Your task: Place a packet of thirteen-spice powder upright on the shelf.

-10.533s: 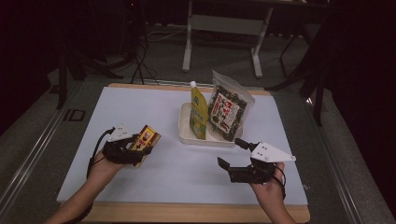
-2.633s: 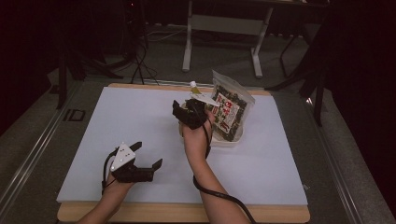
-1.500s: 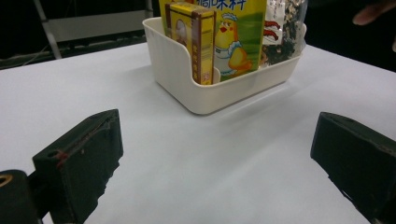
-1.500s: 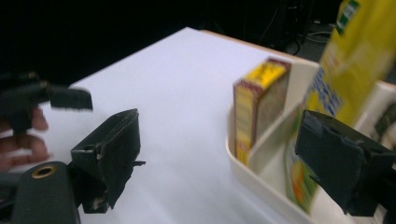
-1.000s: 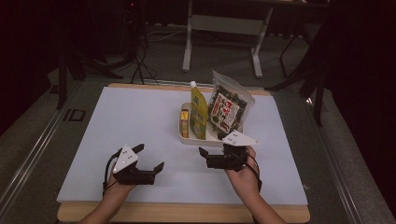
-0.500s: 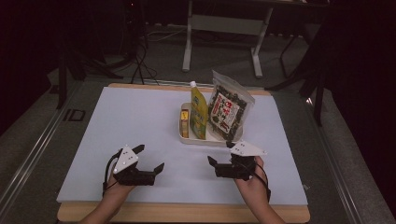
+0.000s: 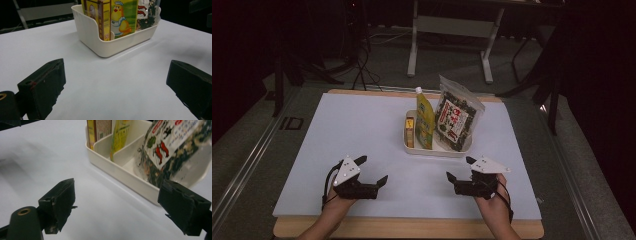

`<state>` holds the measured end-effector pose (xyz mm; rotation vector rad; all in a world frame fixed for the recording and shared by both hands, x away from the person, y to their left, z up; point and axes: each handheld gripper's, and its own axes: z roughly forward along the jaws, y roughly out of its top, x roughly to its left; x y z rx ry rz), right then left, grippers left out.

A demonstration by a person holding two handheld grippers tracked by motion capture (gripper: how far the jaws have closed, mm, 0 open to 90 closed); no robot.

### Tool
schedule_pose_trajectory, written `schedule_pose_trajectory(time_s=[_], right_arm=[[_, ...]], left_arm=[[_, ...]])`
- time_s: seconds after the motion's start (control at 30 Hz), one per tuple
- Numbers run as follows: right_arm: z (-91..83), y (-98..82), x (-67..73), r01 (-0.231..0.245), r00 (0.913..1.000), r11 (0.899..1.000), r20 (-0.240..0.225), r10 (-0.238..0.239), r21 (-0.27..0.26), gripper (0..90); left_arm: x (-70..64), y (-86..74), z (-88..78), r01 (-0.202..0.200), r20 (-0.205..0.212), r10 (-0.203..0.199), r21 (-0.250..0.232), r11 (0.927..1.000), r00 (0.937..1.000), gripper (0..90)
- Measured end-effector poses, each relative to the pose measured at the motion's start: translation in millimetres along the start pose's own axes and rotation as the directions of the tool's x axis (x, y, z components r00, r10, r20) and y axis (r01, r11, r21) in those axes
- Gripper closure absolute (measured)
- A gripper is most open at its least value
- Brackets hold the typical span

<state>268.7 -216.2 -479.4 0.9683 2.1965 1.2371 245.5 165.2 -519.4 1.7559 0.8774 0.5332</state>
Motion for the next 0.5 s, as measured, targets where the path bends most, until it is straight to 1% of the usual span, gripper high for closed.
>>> schedule_pose_trajectory(time_s=[0.07,0.17,0.2,0.27,0.33,0.37,0.47,0.5], right_arm=[[-0.9,-1.2,-1.9,-0.006,1.0000,1.000,0.006,0.006,0.000,14.0],[-0.9,-1.6,-3.4,-0.002,0.9999,1.000,0.014,0.002,0.002,14.2],[-0.5,-1.8,-4.0,-0.017,0.9999,1.000,-0.001,0.017,0.004,14.2],[0.3,-2.2,-4.5,-0.023,0.9997,1.000,-0.006,0.023,0.007,14.2],[0.8,-2.6,-4.7,-0.021,0.9998,1.000,-0.003,0.021,0.010,14.2],[1.0,-3.0,-4.9,-0.017,0.9998,1.000,0.005,0.017,0.007,14.2],[1.0,-3.3,-5.6,-0.019,0.9998,1.000,0.000,0.019,0.011,14.2],[0.9,-3.8,-5.4,-0.017,0.9998,1.000,0.006,0.017,0.010,14.2]], left_arm=[[-0.2,-0.4,0.4,-0.004,0.001,0.004,0.002,1.0000,1.0000,2.5],[-0.5,-1.0,0.6,-0.004,0.006,0.004,0.004,1.0000,1.0000,2.5],[-0.6,-1.2,0.7,-0.005,0.006,0.005,0.004,1.0000,1.0000,2.5],[-0.2,-1.6,0.7,-0.006,0.008,0.006,0.007,1.0000,1.0000,2.5],[0.0,-1.8,0.9,-0.004,0.010,0.004,0.007,1.0000,0.9999,2.5],[0.2,-2.1,1.2,-0.001,0.012,0.001,0.006,1.0000,0.9999,2.5],[0.1,-2.0,1.4,-0.003,0.016,0.002,0.008,1.0000,0.9999,2.5],[0.0,-2.1,1.9,-0.001,0.019,0.001,0.008,1.0000,0.9998,2.5]])
